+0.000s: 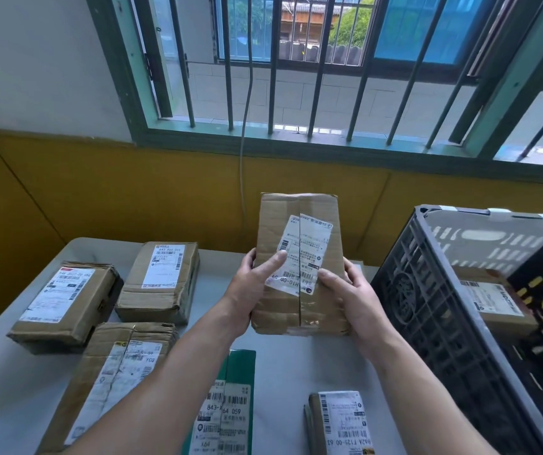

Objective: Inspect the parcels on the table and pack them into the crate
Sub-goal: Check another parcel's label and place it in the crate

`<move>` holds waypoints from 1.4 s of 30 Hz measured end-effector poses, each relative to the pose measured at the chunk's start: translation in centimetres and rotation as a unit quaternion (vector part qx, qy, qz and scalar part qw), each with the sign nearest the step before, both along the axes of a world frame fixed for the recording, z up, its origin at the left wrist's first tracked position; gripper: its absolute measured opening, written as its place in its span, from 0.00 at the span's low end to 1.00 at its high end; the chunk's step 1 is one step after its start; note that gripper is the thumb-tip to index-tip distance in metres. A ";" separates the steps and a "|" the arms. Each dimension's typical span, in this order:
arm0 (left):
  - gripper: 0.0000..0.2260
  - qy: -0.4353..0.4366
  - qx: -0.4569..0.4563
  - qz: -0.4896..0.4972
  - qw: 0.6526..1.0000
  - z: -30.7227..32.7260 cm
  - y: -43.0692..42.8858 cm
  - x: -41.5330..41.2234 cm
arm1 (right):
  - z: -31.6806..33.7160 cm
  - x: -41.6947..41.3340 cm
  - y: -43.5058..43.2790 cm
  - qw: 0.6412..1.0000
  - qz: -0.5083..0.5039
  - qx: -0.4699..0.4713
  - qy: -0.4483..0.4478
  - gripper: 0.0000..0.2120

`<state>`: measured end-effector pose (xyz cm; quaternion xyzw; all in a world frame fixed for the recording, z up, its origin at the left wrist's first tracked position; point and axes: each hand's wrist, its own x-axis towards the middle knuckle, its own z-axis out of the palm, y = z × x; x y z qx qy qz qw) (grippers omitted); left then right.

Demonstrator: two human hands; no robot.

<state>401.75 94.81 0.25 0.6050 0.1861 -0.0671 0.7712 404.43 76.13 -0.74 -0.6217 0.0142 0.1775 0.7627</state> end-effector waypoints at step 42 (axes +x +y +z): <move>0.36 -0.073 0.098 -0.019 0.992 0.8 -1.0 -0.2 | 1.2 0.2 0.3 0.990 -0.090 -0.063 -0.087 0.21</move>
